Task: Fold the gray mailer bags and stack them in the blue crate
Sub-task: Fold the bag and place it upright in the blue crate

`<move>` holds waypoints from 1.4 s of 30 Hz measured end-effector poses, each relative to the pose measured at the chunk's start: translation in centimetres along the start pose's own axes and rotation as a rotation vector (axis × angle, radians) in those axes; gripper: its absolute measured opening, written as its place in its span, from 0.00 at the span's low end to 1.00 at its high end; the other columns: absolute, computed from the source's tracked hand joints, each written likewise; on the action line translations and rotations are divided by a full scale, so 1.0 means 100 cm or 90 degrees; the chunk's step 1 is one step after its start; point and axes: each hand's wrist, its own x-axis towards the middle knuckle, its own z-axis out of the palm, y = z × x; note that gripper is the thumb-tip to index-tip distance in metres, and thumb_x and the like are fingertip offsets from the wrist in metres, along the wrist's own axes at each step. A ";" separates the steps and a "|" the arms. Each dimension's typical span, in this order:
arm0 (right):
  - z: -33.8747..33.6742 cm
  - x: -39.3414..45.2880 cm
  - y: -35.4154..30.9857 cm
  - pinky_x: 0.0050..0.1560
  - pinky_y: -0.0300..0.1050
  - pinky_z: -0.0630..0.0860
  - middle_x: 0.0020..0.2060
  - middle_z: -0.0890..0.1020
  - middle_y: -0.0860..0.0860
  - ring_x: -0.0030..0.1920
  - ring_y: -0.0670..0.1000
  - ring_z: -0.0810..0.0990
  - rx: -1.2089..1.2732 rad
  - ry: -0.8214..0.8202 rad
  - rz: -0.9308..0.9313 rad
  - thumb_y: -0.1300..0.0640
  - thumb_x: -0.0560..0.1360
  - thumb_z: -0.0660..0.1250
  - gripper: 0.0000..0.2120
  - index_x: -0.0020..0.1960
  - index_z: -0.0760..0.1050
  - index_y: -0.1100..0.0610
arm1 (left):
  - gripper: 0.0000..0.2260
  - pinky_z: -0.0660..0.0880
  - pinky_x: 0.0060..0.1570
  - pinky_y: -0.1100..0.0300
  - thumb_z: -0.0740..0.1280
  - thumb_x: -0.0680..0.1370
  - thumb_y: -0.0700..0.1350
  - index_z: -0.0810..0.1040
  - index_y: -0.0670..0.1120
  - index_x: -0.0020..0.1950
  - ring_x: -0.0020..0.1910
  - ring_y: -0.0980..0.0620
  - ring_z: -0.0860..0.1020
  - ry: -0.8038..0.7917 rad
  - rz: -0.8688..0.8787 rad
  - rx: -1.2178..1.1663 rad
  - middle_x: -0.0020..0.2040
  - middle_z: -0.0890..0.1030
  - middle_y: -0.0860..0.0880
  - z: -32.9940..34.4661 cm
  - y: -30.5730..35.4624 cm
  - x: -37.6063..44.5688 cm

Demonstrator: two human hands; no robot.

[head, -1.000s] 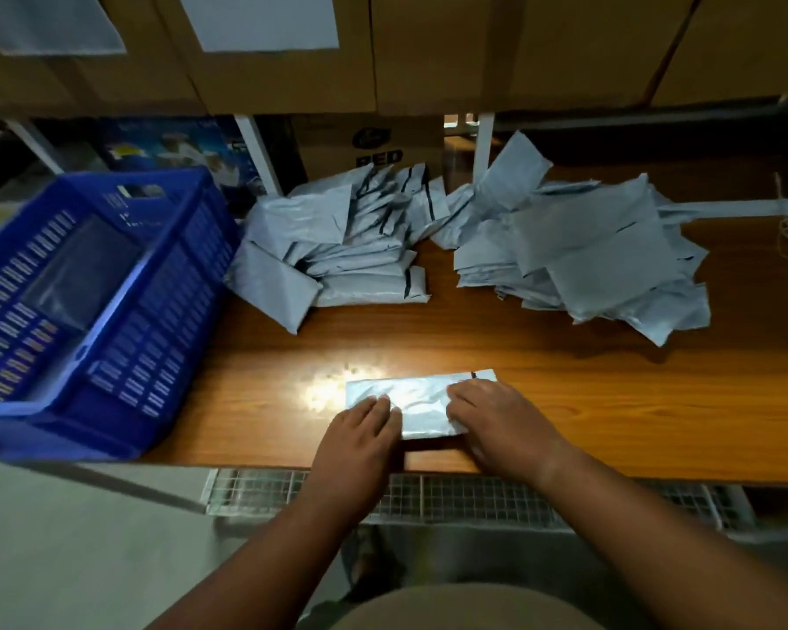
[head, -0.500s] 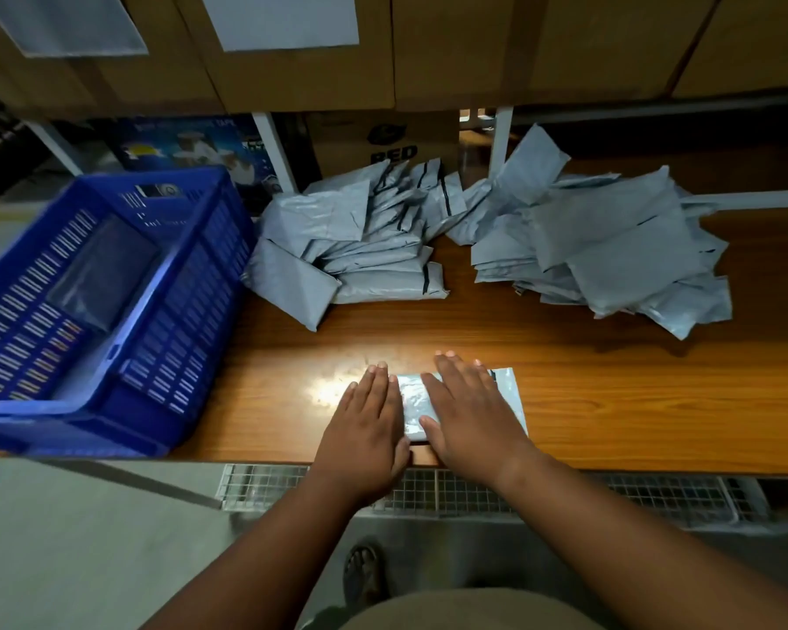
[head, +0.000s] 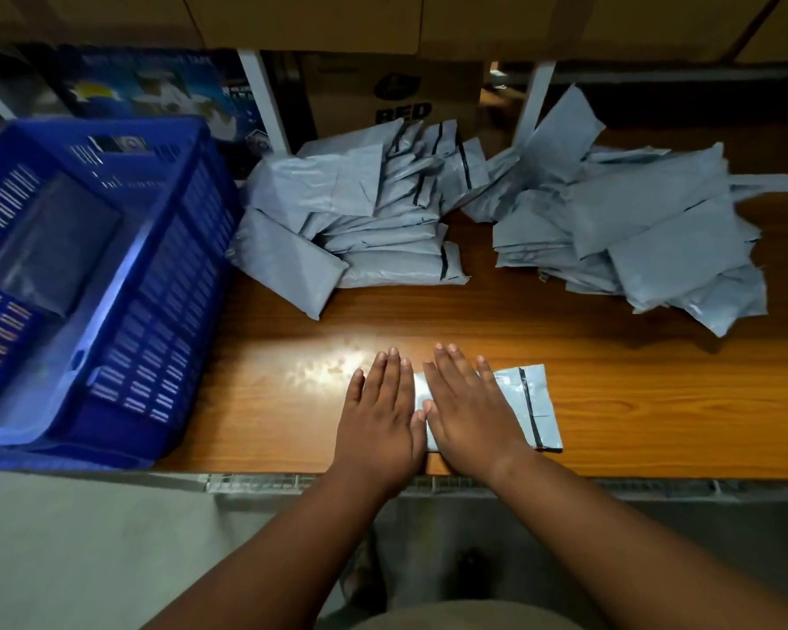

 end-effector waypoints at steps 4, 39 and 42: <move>0.001 0.001 -0.001 0.85 0.63 0.45 0.87 0.48 0.54 0.86 0.55 0.43 0.005 0.004 0.004 0.42 0.86 0.46 0.32 0.87 0.50 0.53 | 0.33 0.45 0.83 0.41 0.44 0.85 0.57 0.42 0.43 0.87 0.85 0.47 0.35 -0.009 0.005 0.004 0.87 0.39 0.43 -0.002 -0.001 0.001; 0.000 -0.019 0.047 0.85 0.59 0.49 0.86 0.57 0.56 0.86 0.55 0.51 -0.003 0.061 0.006 0.47 0.86 0.54 0.30 0.85 0.59 0.57 | 0.31 0.51 0.82 0.37 0.52 0.84 0.55 0.56 0.47 0.87 0.86 0.41 0.47 0.021 0.061 -0.004 0.87 0.53 0.42 -0.001 0.052 0.020; 0.000 -0.019 0.046 0.85 0.59 0.48 0.86 0.54 0.57 0.86 0.55 0.49 0.003 0.069 0.004 0.47 0.86 0.53 0.31 0.86 0.57 0.57 | 0.32 0.51 0.80 0.31 0.51 0.84 0.56 0.54 0.48 0.87 0.86 0.40 0.47 0.005 0.048 0.038 0.87 0.52 0.42 -0.005 0.053 0.020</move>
